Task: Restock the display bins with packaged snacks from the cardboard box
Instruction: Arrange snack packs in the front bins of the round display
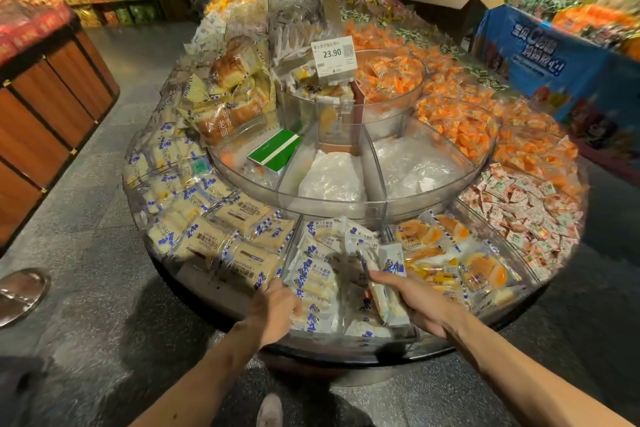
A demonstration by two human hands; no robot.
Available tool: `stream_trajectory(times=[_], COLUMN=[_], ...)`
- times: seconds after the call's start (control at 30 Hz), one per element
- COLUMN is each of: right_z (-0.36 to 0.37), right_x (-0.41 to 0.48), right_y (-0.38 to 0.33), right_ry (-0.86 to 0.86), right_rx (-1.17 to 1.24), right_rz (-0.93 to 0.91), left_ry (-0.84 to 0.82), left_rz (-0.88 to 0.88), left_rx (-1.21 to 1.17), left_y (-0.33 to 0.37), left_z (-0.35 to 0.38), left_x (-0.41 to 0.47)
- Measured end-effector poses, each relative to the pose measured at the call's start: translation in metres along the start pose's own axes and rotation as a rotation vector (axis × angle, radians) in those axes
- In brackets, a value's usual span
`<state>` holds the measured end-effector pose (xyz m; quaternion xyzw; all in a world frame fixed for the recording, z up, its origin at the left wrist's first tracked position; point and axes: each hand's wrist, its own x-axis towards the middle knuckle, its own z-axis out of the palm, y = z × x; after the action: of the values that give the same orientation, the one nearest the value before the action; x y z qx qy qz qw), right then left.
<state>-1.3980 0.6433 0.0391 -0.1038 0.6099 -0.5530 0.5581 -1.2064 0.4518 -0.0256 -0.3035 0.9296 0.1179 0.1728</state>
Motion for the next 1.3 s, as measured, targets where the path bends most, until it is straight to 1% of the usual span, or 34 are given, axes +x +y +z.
stream_trajectory(times=[0.07,0.13,0.2,0.23,0.27,0.3,0.33,0.4,0.43,0.47,0.5,0.6,0.7,0.8,0.87,0.9,0.97,1.03,1.1,1.17,1.23,1.3], right_z=[-0.005,-0.024,-0.029,-0.023,-0.012,-0.005,-0.003,0.001,0.003,0.004,0.007,0.012,0.015,0.011,0.006,0.006,0.005,0.006,0.008,0.011,0.011,0.015], right_x=[0.005,0.019,0.02,0.012,0.001,-0.006,-0.009,-0.013,-0.015,-0.014,-0.016,-0.019,-0.019,-0.015,-0.016,-0.018,-0.019,-0.021,-0.021,-0.02,-0.019,-0.017], right_y=[0.005,0.021,0.023,0.017,0.007,-0.001,-0.006,-0.011,-0.013,-0.013,-0.016,-0.02,-0.021,-0.019,-0.019,-0.019,-0.018,-0.021,-0.021,-0.021,-0.02,-0.024], right_ry=[-0.031,-0.069,-0.053,-0.022,-0.008,-0.008,-0.024,-0.028,-0.036,-0.043,-0.049,-0.06,-0.067,0.017,0.062,0.065,0.079,0.069,0.024,-0.018,-0.046,-0.062], right_rx=[-0.062,-0.097,-0.081,-0.067,-0.084,-0.12,-0.151,-0.223,-0.27,-0.319,-0.367,-0.515,-0.514,-0.452,-0.445,-0.431,-0.439,-0.514,-0.558,-0.585,-0.648,-0.687], right_rz=[0.024,0.039,0.045,0.039,0.031,0.029,0.006,-0.028,-0.041,-0.042,-0.055,-0.067,-0.082,-0.091,-0.097,-0.09,-0.092,-0.063,-0.015,0.032,0.041,0.071], left_ry=[-0.048,-0.055,-0.065,-0.045,-0.024,-0.019,-0.054,-0.188,-0.253,-0.315,-0.353,-0.383,-0.324,-0.162,-0.079,-0.056,0.021,0.105,0.152,0.177,0.204,0.238], left_rz=[0.057,0.129,0.153,0.161,0.154,0.132,0.115,0.066,0.033,0.01,-0.004,-0.003,0.015,0.057,0.056,0.056,0.069,0.105,0.076,0.002,-0.045,-0.059], left_rx=[0.064,0.123,0.082,0.006,-0.146,-0.365,-0.618,-1.059,-1.195,-1.282,-1.316,-1.241,-1.153,-0.962,-0.966,-0.997,-0.987,-0.849,-0.735,-0.718,-0.669,-0.537], left_y=[-0.003,-0.005,-0.003,0.0,0.005,0.012,0.022,0.043,0.05,0.055,0.058,0.06,0.054,0.031,0.011,0.001,-0.015,-0.023,-0.023,-0.021,-0.019,-0.019], left_z=[0.0,-0.003,-0.01,-0.014,-0.02,-0.03,-0.042,-0.067,-0.075,-0.081,-0.084,-0.085,-0.083,-0.081,-0.075,-0.071,-0.061,-0.048,-0.037,-0.025,-0.015,-0.004], left_x=[0.0,0.001,0.002,0.002,0.003,0.002,-0.001,-0.007,-0.01,-0.011,-0.013,-0.011,-0.005,0.002,0.007,0.007,0.006,0.008,0.009,0.012,0.014,0.015])
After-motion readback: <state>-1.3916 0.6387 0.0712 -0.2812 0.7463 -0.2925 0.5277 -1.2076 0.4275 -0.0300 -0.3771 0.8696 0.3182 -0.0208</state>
